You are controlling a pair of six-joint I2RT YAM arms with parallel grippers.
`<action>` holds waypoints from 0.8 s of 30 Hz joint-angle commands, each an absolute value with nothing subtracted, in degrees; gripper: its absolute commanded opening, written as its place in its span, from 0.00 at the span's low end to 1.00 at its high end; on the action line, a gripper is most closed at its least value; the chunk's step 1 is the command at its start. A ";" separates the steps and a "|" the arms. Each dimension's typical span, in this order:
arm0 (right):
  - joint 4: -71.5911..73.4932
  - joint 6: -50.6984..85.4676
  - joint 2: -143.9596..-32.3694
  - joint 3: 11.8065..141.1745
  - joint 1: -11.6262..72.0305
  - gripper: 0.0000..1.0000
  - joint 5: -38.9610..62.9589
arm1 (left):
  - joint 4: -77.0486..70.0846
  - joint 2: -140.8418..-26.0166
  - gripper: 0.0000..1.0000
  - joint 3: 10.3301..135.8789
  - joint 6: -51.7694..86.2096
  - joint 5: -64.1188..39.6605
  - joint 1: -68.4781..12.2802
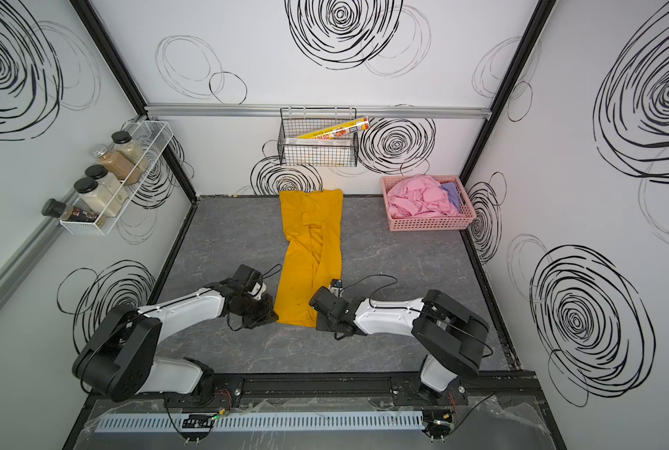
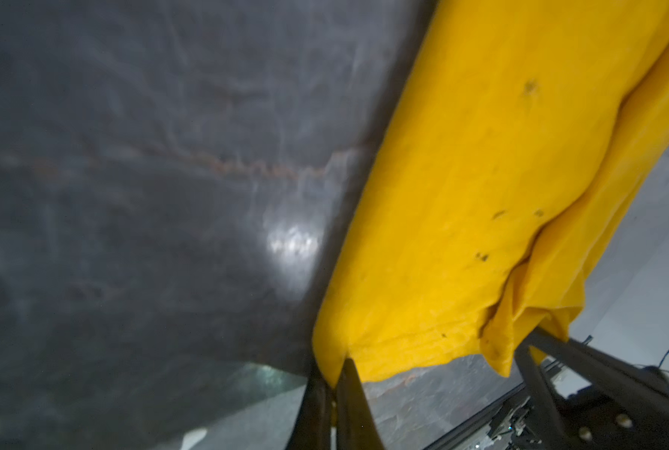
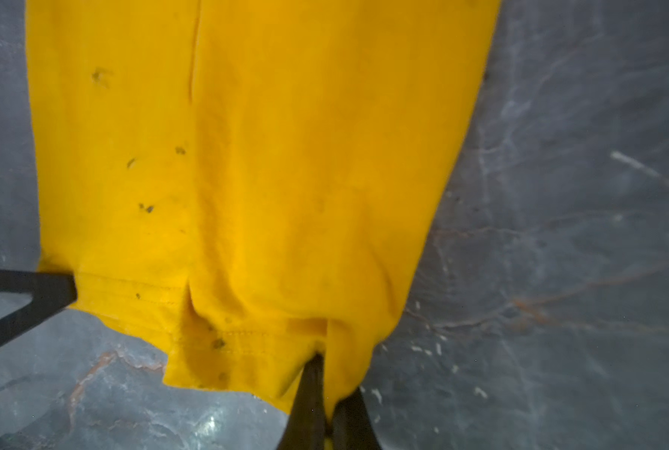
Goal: Fold and stack t-shirts
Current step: Fold the T-shirt.
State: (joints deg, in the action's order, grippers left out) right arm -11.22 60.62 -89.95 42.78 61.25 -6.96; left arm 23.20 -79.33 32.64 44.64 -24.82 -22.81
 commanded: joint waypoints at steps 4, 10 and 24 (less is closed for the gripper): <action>-21.68 62.73 -81.08 38.53 64.26 0.00 -7.01 | 37.89 -71.54 0.00 30.17 45.70 -24.39 -28.38; -27.48 65.02 -75.50 38.33 67.94 0.00 -8.23 | 45.50 -63.88 0.00 30.12 44.65 -23.95 -29.63; -36.66 56.99 -72.59 51.55 62.28 0.00 -18.22 | 46.48 -67.23 0.00 49.17 44.32 -15.78 -29.94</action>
State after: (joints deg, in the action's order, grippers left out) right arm -32.01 61.71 -72.05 50.06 65.69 -14.22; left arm 46.13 -63.53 44.64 45.71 -20.12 -30.81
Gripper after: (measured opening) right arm 0.045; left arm 0.070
